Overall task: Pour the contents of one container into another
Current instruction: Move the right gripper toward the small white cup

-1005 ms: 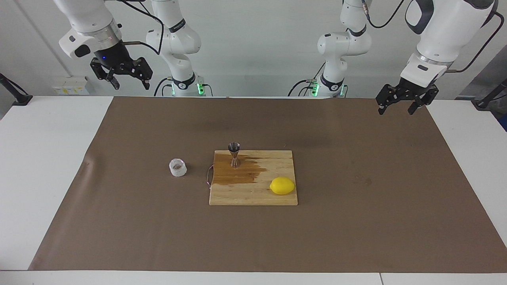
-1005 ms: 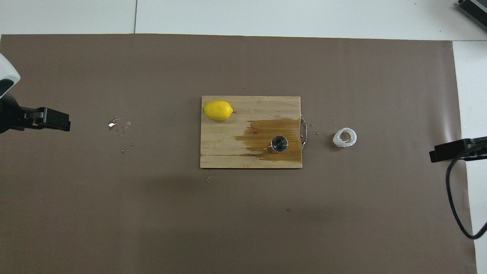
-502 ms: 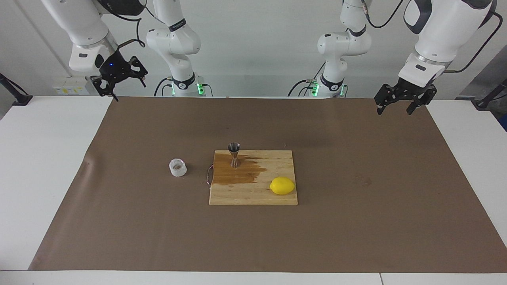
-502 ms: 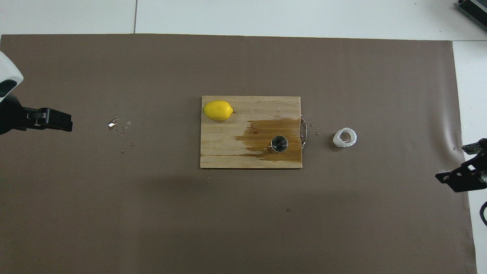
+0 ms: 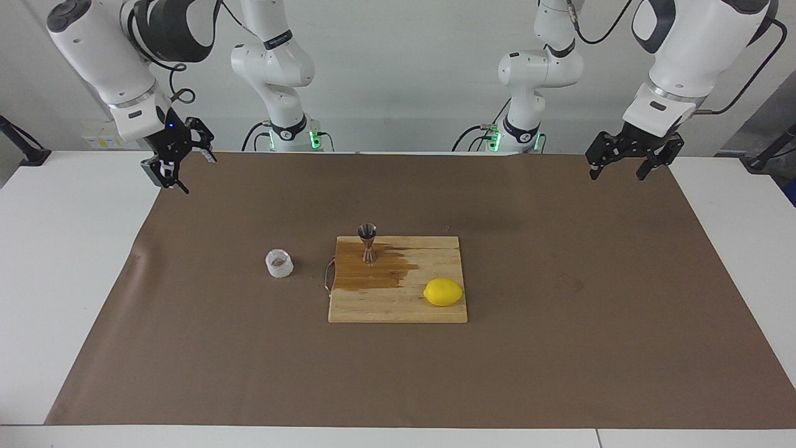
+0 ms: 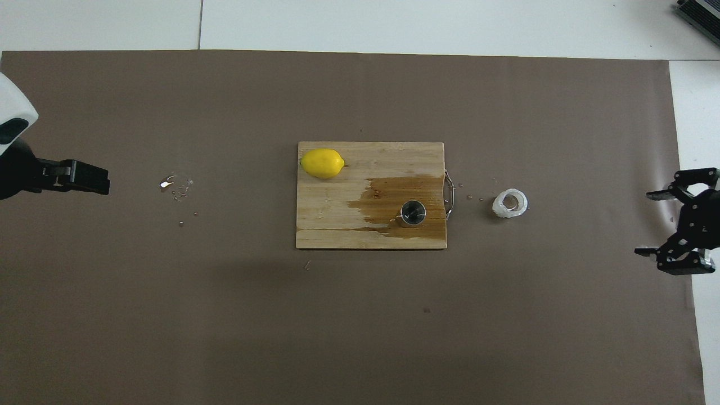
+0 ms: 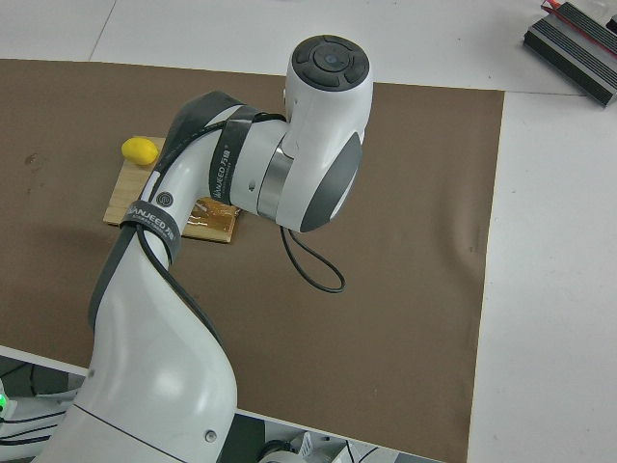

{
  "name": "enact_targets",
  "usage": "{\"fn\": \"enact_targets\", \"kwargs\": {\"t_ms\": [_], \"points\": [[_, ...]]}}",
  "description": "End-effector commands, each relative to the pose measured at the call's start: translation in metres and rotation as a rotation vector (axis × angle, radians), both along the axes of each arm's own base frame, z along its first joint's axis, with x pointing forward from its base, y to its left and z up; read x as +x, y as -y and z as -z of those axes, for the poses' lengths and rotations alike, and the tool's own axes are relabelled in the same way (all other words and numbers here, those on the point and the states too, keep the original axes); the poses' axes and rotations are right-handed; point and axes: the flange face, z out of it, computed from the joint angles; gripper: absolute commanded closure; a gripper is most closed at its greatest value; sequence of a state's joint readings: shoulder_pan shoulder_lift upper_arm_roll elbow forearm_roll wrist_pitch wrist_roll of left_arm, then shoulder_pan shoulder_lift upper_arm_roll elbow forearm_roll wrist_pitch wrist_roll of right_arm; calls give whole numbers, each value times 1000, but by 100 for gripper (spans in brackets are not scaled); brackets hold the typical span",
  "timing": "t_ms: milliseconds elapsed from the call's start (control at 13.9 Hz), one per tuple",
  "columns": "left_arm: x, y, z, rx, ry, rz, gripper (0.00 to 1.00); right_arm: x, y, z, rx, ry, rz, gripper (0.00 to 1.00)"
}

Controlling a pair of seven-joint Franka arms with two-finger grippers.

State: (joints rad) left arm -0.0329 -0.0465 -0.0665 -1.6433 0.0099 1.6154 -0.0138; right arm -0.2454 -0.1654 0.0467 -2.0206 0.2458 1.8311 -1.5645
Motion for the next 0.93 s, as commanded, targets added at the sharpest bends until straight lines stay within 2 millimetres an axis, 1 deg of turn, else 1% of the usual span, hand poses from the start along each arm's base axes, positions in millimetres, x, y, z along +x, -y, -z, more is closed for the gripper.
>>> {"fn": "enact_targets", "kwargs": {"t_ms": [0, 72, 144, 215, 287, 359, 502, 574, 646, 789, 861], "points": [[-7, -4, -5, 1, -3, -4, 0, 31, 22, 80, 145, 36, -166, 0], [-7, -4, -5, 1, -5, -4, 0, 41, 30, 108, 223, 62, -179, 0], [-7, -3, -5, 2, -6, -1, 0, 51, 32, 130, 279, 115, -184, 0], [-9, -2, -6, 2, -12, 0, 0, 59, 27, 150, 319, 143, -191, 0], [-10, 0, -7, 2, -9, 3, 0, 63, 23, 167, 365, 147, -175, 0], [-10, -2, -7, 2, -9, 0, 0, 65, 19, 179, 406, 152, -165, 0], [-10, -6, -6, 2, -11, -8, 0, 66, 13, 225, 545, 160, -165, 0], [-10, -6, -6, 2, -11, -8, 0, 66, 10, 252, 606, 181, -172, 0], [-9, -6, -7, 2, -9, -8, 0, 67, 7, 264, 619, 205, -185, 0], [-10, -5, -7, 2, -9, -6, 0, 66, 0, 271, 635, 193, -193, 0], [-10, -5, -7, 2, -9, -6, 0, 66, -8, 273, 646, 183, -203, 0]]}}
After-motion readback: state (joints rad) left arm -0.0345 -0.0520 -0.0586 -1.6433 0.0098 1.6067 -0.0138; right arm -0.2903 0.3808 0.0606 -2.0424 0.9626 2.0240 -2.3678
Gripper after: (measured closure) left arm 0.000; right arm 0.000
